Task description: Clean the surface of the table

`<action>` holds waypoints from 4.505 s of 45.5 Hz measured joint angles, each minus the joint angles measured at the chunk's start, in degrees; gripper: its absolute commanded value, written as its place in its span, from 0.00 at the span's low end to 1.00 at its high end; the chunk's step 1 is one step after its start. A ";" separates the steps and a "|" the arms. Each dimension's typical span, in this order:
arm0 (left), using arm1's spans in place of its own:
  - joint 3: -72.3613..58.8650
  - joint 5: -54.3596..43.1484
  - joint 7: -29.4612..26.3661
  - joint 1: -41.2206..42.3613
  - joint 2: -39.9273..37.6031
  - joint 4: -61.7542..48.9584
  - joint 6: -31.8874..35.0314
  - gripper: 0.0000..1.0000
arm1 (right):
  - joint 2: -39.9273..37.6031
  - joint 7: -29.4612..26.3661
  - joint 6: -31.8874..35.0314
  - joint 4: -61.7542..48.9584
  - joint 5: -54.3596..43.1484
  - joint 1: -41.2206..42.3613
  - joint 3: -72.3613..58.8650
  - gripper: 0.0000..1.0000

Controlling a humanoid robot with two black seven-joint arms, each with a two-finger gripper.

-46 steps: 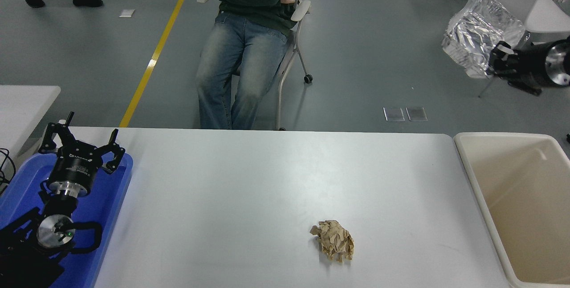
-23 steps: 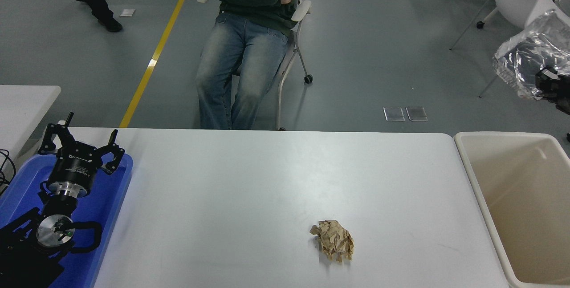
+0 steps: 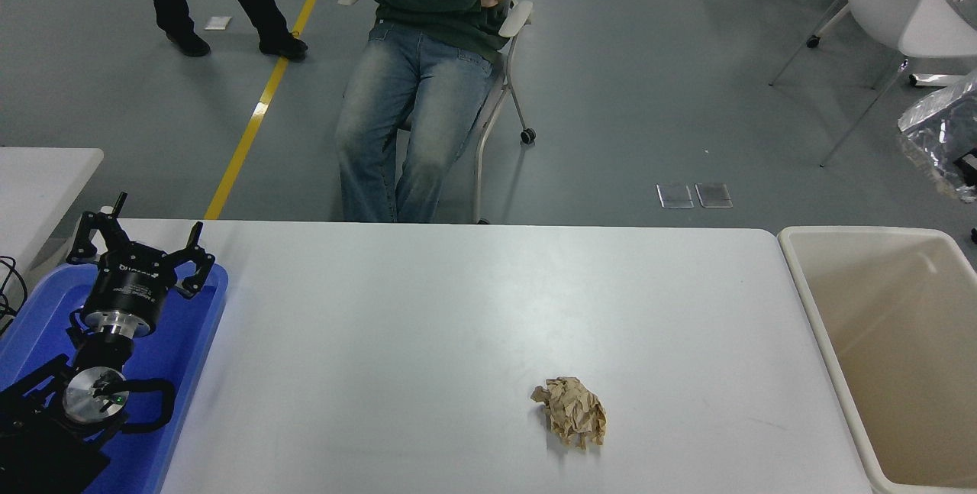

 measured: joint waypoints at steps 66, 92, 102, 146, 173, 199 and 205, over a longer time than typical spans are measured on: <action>0.01 0.02 0.00 -0.01 0.00 0.00 0.00 1.00 | 9.89 0.19 -8.55 -4.52 0.76 -15.64 -4.81 0.00; 0.02 0.02 0.00 -0.01 0.00 0.00 0.00 1.00 | 11.63 0.17 -8.76 -4.56 0.86 -16.17 -4.49 0.65; 0.02 0.02 0.00 -0.01 0.00 0.00 0.00 1.00 | 11.74 0.11 -8.78 -4.50 1.68 -15.74 -3.42 1.00; 0.02 0.00 0.00 -0.01 0.00 0.00 0.00 1.00 | 9.81 0.08 -7.89 -1.16 4.30 -9.85 3.82 1.00; 0.02 0.03 0.00 -0.01 0.00 0.00 0.00 1.00 | 1.97 0.16 -7.91 16.56 4.67 -4.86 16.50 1.00; 0.01 0.02 0.00 -0.01 0.00 0.00 0.00 1.00 | 1.26 1.86 -7.90 30.87 15.77 -6.35 31.68 1.00; 0.01 0.01 0.00 0.00 0.00 0.00 -0.01 1.00 | 1.91 3.68 -7.90 33.01 20.44 -7.47 32.69 1.00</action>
